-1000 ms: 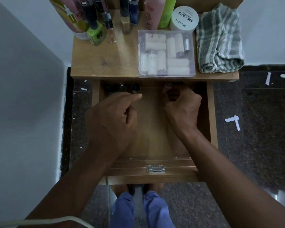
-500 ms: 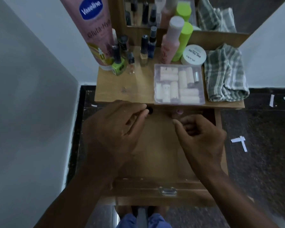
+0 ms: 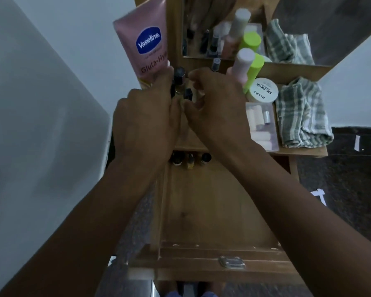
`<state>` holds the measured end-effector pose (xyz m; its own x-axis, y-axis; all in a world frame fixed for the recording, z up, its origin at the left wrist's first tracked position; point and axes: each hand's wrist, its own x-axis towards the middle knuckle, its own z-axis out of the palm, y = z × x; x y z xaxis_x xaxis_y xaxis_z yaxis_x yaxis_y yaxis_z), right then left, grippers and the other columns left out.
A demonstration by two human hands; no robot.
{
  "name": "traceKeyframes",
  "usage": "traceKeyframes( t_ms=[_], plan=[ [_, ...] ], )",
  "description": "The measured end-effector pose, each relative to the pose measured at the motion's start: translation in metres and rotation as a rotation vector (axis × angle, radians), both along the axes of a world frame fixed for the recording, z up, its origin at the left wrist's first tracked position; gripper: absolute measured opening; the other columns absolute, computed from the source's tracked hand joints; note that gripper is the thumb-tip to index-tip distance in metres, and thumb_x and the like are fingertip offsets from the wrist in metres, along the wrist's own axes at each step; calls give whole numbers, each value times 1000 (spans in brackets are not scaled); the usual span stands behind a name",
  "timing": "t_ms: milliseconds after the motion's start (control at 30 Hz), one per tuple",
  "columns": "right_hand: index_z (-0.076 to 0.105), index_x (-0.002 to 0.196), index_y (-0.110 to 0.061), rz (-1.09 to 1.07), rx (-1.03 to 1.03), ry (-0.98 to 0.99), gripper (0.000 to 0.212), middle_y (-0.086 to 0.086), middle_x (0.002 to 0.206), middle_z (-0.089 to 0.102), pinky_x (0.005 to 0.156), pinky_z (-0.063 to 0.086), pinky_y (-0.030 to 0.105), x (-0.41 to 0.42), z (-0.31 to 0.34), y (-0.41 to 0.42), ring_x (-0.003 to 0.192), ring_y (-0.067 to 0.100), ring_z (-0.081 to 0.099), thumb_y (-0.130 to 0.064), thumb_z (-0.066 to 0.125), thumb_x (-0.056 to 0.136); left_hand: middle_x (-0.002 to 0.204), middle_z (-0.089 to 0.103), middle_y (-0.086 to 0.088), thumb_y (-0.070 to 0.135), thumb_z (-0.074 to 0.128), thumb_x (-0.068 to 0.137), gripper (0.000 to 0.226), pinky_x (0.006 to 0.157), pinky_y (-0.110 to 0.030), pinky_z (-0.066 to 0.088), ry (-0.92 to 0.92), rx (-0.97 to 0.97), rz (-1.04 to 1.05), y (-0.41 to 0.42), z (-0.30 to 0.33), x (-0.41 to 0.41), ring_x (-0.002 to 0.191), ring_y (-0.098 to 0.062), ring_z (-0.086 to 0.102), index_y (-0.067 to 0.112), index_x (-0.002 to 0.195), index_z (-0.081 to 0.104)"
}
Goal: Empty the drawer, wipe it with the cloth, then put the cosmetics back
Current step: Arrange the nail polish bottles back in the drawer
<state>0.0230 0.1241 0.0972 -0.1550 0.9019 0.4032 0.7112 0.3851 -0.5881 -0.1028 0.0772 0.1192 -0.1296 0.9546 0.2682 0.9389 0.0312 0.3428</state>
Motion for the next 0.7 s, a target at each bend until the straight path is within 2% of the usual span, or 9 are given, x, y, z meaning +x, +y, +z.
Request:
traceKeyframes(
  t_ms=[67, 133, 200, 300, 367, 533, 700],
  plan=[
    [72, 106, -8, -1, 15, -21, 31, 7, 98, 75, 75, 53, 29, -1, -3, 3, 91, 21, 69, -4, 77, 75, 123, 70, -20, 33, 52, 107, 51, 87, -48, 58, 49, -58, -2, 5, -3, 3, 102, -39, 71, 22, 156, 41],
    [72, 104, -8, -8, 16, -52, 29, 7, 96, 76, 70, 43, 23, -1, -8, 6, 89, 23, 70, -4, 75, 75, 127, 67, -22, 32, 50, 108, 52, 87, -49, 57, 89, -90, -7, 8, -5, 6, 106, -42, 69, 21, 158, 36],
    [72, 100, -7, 2, 7, -87, 23, 8, 92, 76, 69, 45, 27, 0, -13, 8, 86, 26, 70, -7, 71, 76, 126, 67, -23, 29, 48, 109, 51, 88, -49, 57, 85, -83, -9, 8, -8, 8, 105, -43, 70, 18, 157, 36],
    [70, 91, -7, 25, 10, -81, 15, 8, 86, 75, 70, 53, 42, 0, -19, 7, 81, 29, 70, -12, 68, 77, 126, 68, -23, 25, 49, 109, 46, 91, -50, 57, 30, -50, 11, 10, -9, 9, 106, -43, 70, 15, 154, 43],
    [70, 89, -6, 29, 4, -56, 12, 9, 83, 74, 68, 55, 45, 0, -22, 7, 78, 30, 69, -11, 68, 78, 124, 70, -21, 25, 50, 108, 42, 92, -49, 57, -15, -22, 16, 9, -10, 9, 105, -41, 71, 13, 149, 50],
    [72, 88, -7, 29, 22, 21, 12, 7, 81, 75, 66, 58, 43, 0, -21, 3, 77, 27, 71, -4, 71, 76, 116, 75, -13, 25, 58, 105, 33, 90, -43, 56, -107, 71, -1, 5, -13, 8, 100, -34, 73, 15, 136, 63],
    [71, 85, -11, 19, 14, 46, 11, 2, 79, 74, 66, 54, 39, 3, -16, -5, 76, 20, 69, -4, 71, 76, 108, 78, -8, 25, 67, 99, 26, 89, -51, 58, -237, 100, -28, 0, -21, 4, 96, -29, 73, 16, 124, 72]
  ],
)
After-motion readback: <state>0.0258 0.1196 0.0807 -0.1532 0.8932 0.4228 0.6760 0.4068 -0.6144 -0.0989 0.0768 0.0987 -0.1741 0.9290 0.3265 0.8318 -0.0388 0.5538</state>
